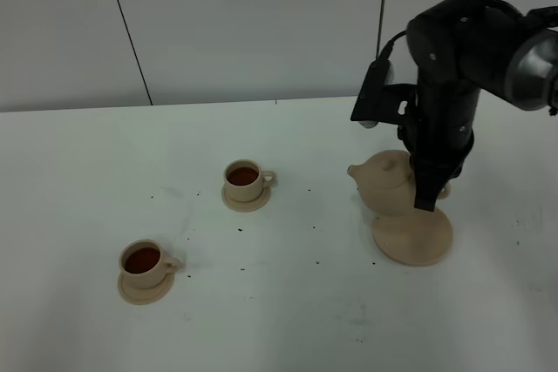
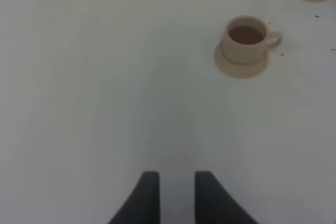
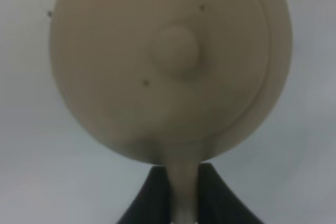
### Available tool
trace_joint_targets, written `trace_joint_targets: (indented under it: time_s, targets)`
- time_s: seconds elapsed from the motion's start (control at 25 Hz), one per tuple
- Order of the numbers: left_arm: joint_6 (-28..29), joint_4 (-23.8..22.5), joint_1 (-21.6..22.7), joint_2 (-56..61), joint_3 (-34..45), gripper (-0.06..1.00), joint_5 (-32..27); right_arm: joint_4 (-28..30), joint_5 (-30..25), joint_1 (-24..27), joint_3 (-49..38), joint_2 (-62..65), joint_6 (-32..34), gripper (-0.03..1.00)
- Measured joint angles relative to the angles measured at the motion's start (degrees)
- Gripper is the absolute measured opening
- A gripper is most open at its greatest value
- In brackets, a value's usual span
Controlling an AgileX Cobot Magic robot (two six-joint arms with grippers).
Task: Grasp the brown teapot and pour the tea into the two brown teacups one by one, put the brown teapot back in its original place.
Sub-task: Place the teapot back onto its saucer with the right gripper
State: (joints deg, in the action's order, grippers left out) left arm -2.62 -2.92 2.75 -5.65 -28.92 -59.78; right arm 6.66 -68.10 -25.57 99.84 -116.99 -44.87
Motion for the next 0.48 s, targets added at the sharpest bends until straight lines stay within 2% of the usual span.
trace_joint_targets:
  time_s: [0.24, 0.48]
  targets:
    - [0.05, 0.00, 0.00, 0.00, 0.00, 0.24, 0.00, -1.25, 13.20, 1.33, -13.43, 7.50, 2.95, 0.10]
    - [0.05, 0.00, 0.00, 0.00, 0.00, 0.24, 0.00, 0.05, 16.06, 2.95, -21.13, 11.13, 5.99, 0.10]
